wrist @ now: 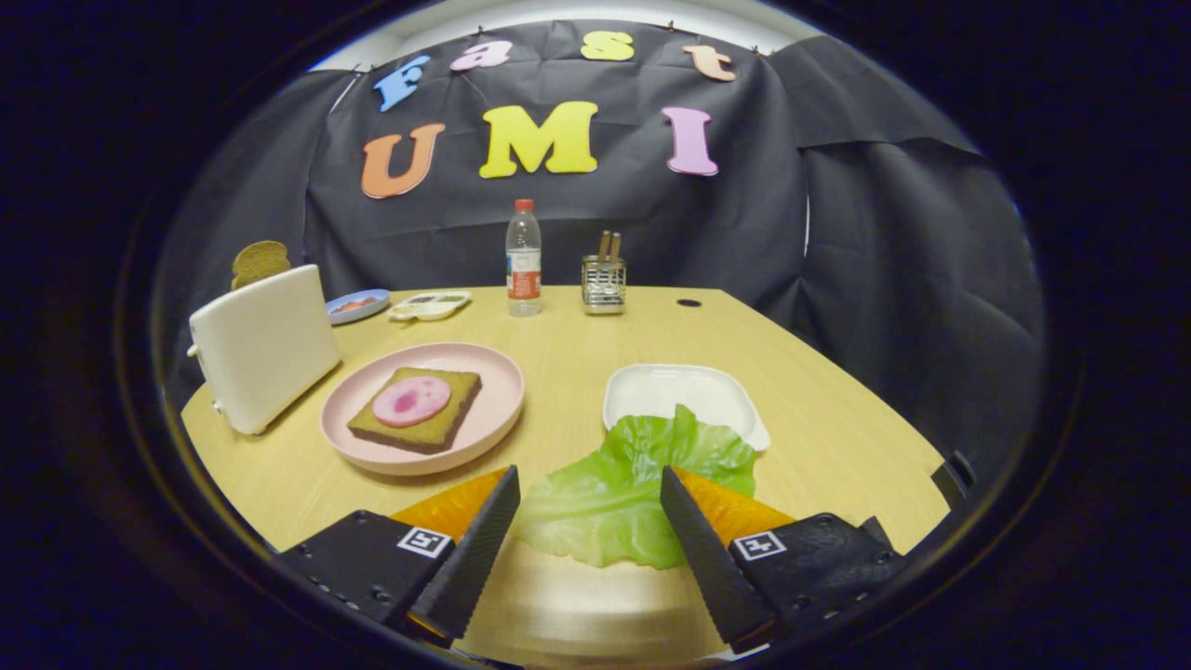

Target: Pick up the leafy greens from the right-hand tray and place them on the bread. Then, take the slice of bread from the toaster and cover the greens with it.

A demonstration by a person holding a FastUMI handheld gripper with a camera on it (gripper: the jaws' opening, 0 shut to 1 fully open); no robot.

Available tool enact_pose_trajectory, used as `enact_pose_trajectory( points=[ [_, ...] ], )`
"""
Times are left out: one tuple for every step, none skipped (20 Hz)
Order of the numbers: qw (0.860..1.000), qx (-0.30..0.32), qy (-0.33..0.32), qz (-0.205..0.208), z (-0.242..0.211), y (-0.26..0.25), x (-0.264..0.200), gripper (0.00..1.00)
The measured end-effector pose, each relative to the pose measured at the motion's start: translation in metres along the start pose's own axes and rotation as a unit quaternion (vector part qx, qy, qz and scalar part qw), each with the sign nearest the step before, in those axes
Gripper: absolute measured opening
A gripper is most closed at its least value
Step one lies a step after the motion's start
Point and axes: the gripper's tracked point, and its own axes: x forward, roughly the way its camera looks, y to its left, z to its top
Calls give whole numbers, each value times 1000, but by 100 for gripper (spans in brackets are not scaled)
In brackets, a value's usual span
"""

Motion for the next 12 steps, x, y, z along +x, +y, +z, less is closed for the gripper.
enact_pose_trajectory(
  points=[
    [1000, 11, 14, -11, -5, -5, 2, 94],
    [999, 18, 29, -25, -13, -12, 6, 94],
    [998, 28, 43, -21, -19, -11, 9, 94],
    [998, 38, 50, -18, -21, -9, 9, 97],
    [998, 44, 49, -15, -18, -7, 8, 100],
    [997, 44, 56, -14, -21, -4, 10, 98],
    [998, 42, 50, -14, -18, -3, 12, 94],
    [997, 38, 58, -16, -21, -1, 15, 91],
    [998, 33, 44, -20, -15, 1, 16, 85],
    [997, 37, 60, -17, -20, 6, 19, 82],
    [998, 44, 50, -20, -16, 5, 19, 74],
    [997, 47, 69, -5, -20, 13, 21, 67]
  ],
)
